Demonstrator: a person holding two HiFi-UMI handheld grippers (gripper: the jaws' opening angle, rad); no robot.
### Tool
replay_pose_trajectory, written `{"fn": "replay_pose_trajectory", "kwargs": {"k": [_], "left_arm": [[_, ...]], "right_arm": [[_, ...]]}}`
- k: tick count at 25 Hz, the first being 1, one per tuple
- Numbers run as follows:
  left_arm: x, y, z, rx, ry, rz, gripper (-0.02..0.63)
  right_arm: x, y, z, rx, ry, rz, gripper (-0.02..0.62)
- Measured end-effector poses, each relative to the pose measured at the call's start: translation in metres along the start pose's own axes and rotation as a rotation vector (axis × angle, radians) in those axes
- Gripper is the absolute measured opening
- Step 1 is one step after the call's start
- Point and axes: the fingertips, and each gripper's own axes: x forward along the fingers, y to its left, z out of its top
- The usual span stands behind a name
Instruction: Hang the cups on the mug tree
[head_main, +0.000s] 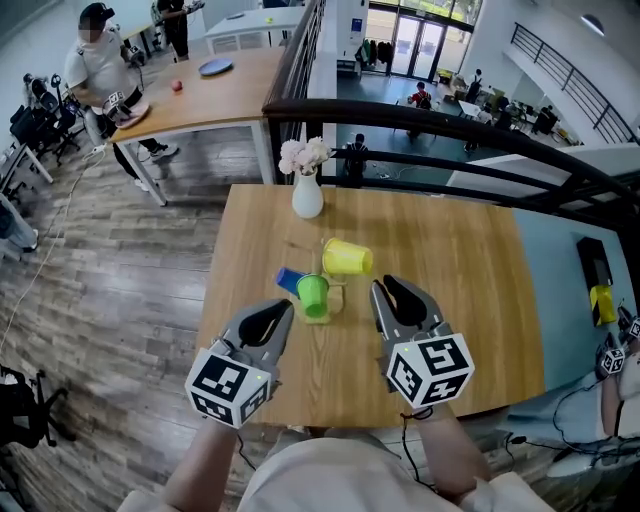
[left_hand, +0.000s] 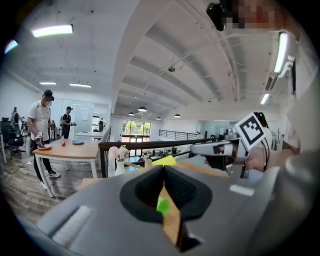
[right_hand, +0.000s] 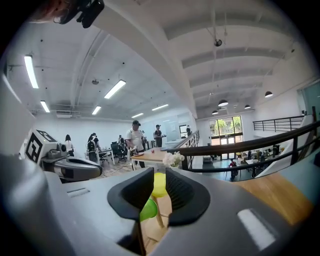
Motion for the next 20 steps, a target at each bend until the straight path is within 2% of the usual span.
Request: {"fn": "replay_pose_trajectory", "kwargs": {"k": [6,11,20], "left_arm": [[-0.028,-0.009,0.041,0.043,-0.094,0.002,0.002],[-0.054,-0.025,0.072,0.112,-0.167,0.007,0.002],[-0.08,-0.043,0.061,0.095,-0.159,-0.011,0.002]], "right_arm": [[-0.034,0.03,0.035,-0.042,-0.074,0.029,0.046],[-0.061,0.058,0.055,-0.043,-0.104,0.068,0.018],[-0.085,0.084,0.044,-0.035,-0.098,0.116,0.002]]}}
